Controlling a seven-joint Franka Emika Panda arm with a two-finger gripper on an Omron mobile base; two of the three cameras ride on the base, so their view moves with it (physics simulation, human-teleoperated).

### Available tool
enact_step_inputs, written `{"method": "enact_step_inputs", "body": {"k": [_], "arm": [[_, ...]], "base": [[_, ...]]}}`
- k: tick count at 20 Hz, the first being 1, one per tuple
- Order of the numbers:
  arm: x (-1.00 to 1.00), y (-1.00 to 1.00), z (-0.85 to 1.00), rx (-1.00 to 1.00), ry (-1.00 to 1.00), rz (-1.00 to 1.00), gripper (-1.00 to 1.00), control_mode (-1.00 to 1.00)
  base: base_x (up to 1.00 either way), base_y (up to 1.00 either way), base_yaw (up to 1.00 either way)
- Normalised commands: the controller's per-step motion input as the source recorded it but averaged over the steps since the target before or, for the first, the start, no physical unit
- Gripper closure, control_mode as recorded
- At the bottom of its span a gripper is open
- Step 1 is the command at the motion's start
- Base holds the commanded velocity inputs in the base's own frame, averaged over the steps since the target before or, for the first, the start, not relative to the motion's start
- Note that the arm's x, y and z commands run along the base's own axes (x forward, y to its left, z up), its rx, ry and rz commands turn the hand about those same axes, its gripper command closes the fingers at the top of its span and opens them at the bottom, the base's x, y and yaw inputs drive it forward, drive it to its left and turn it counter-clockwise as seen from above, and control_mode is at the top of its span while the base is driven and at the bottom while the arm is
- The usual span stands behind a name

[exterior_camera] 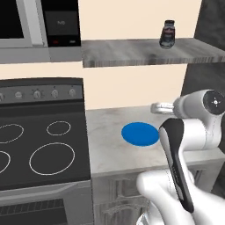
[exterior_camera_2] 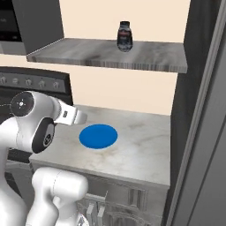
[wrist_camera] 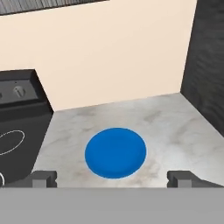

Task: Move the hot dog bun to the plate on the dining table and place the condiment next to that plate. Then navigate to the fridge and take the sausage and place it on the plate as well.

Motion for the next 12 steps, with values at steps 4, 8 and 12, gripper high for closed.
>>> {"method": "enact_step_inputs", "body": {"k": [4, 8, 12], "arm": [[0.0, -0.14, 0.95, -0.1, -0.25, -0.02, -1.0, -1.0], [0.0, -0.05, 1.0, -0.22, -0.14, -0.11, -1.0, -1.0], [0.01, -0.03, 1.0, -0.21, -0.09, -0.22, -1.0, -1.0]], "base": [[0.0, 0.0, 0.0], [0.0, 0.0, 0.0], [0.0, 0.0, 0.0]]}}
